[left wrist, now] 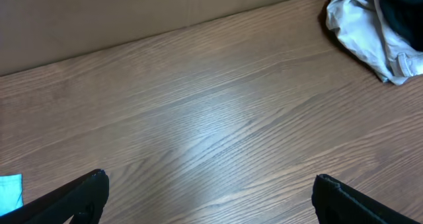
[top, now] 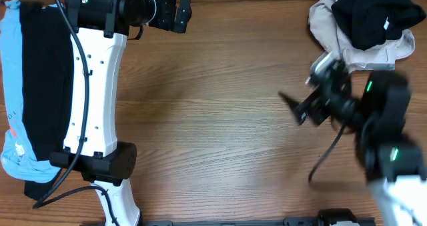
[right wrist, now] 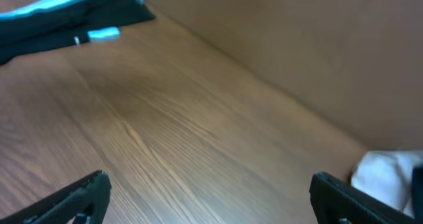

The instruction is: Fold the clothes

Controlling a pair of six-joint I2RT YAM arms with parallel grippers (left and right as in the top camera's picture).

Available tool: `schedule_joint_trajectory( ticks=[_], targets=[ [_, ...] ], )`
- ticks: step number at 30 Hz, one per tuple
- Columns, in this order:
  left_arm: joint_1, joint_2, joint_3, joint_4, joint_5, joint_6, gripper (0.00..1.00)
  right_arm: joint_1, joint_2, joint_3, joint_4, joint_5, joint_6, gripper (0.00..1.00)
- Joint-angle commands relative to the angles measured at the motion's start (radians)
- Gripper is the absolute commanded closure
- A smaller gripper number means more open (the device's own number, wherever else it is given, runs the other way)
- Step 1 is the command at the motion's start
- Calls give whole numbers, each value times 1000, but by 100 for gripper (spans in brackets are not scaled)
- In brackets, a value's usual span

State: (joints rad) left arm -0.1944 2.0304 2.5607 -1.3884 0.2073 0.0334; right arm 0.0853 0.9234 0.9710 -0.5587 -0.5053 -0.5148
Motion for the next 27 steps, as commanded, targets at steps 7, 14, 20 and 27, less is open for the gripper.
schedule_joint_trajectory(
  ticks=[7, 14, 20, 27],
  targets=[
    [-2, 10, -4, 2, -1, 19, 0, 43, -394, -485, 360, 158, 255, 0],
    [-2, 10, -5, 2, -1, 19, 0, 43, -652, -795, 505, 173, 262, 0],
    [-2, 10, -4, 2, -1, 19, 0, 43, -779, -931, 553, 201, 363, 0],
    [-2, 10, -4, 2, -1, 19, 0, 43, -852, -963, 506, 270, 365, 0]
  ],
)
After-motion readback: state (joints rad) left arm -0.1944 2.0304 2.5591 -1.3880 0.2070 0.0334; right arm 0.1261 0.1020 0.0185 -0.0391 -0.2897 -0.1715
